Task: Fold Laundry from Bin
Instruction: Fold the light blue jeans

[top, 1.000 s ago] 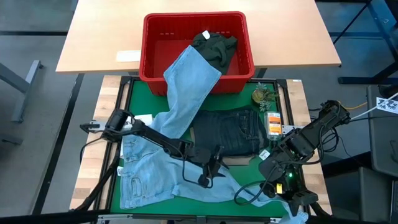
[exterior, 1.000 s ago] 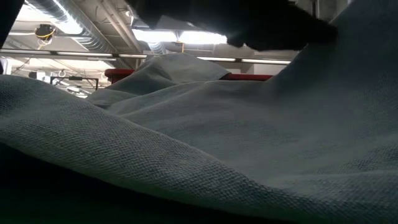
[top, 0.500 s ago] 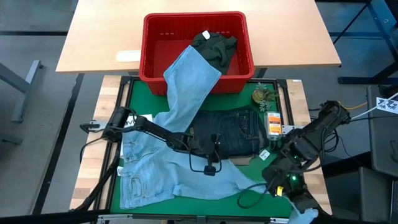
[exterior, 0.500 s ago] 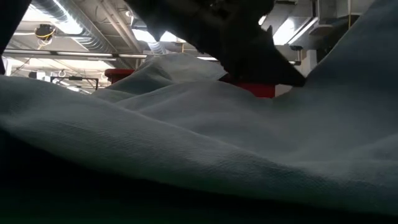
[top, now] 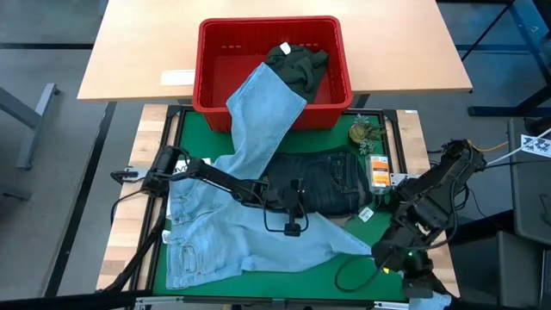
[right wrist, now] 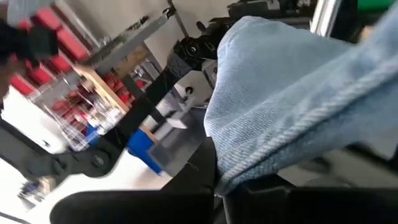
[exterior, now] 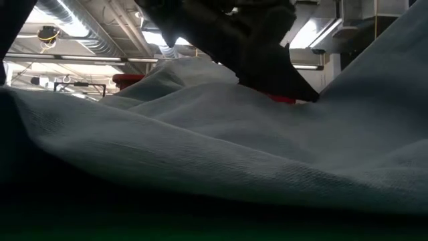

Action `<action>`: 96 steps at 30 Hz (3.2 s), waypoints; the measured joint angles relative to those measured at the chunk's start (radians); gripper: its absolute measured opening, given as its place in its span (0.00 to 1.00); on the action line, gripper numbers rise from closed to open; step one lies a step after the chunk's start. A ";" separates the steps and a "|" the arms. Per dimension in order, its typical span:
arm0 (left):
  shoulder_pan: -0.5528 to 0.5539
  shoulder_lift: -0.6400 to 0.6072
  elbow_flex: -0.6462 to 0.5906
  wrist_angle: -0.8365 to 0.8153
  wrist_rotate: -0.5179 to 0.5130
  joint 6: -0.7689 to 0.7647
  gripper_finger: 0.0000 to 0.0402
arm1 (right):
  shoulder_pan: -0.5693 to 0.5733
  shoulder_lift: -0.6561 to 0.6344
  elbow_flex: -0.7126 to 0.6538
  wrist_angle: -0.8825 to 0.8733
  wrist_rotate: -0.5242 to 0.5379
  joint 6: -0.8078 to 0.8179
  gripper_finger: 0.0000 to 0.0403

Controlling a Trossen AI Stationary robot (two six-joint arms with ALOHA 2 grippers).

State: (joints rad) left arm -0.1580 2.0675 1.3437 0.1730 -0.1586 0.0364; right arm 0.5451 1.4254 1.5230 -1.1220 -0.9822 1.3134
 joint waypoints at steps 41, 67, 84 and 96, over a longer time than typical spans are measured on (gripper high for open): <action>-0.104 -0.107 -0.002 -0.118 0.114 0.098 0.35 | -0.122 0.009 0.000 0.397 0.066 -0.326 0.01; -0.364 -0.368 -0.002 -0.569 0.055 -0.230 0.30 | -0.513 0.278 0.000 0.691 -0.059 -0.935 0.01; -0.453 -0.412 -0.002 -0.671 0.034 -0.633 0.30 | -0.724 0.432 0.000 0.788 0.162 -1.137 0.01; -0.468 -0.414 -0.002 -0.726 0.154 -0.708 0.30 | -0.722 0.460 0.000 0.787 0.128 -1.135 0.36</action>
State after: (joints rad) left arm -0.6257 1.6539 1.3418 -0.5526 -0.0051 -0.6716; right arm -0.1768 1.8858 1.5227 -0.3348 -0.8546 0.1782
